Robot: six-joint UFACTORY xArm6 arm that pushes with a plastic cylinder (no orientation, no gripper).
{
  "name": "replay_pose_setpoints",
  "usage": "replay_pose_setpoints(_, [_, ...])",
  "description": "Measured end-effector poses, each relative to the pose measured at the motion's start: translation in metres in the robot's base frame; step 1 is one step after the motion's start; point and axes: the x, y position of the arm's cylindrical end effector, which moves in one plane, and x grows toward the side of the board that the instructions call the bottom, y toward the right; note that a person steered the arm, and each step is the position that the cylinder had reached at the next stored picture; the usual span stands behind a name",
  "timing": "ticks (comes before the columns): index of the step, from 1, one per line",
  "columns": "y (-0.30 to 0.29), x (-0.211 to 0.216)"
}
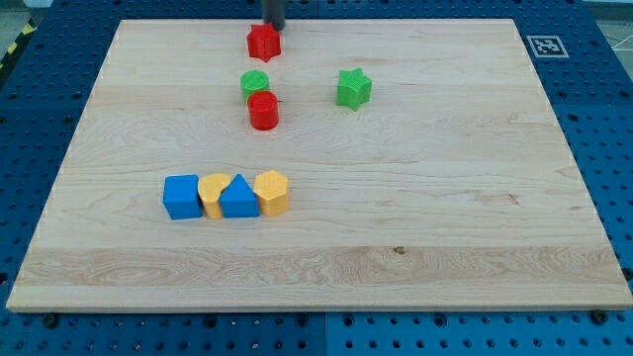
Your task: Push the red star closer to the green circle
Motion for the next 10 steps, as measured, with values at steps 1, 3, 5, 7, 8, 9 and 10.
replay_pose_setpoints(1, [-0.008, 0.000])
replay_pose_setpoints(3, [-0.008, 0.012])
replay_pose_setpoints(5, [0.013, 0.030])
replay_pose_setpoints(7, [0.011, 0.042])
replay_pose_setpoints(8, [0.008, 0.056])
replay_pose_setpoints(9, [0.008, 0.073])
replay_pose_setpoints(10, [0.008, 0.081])
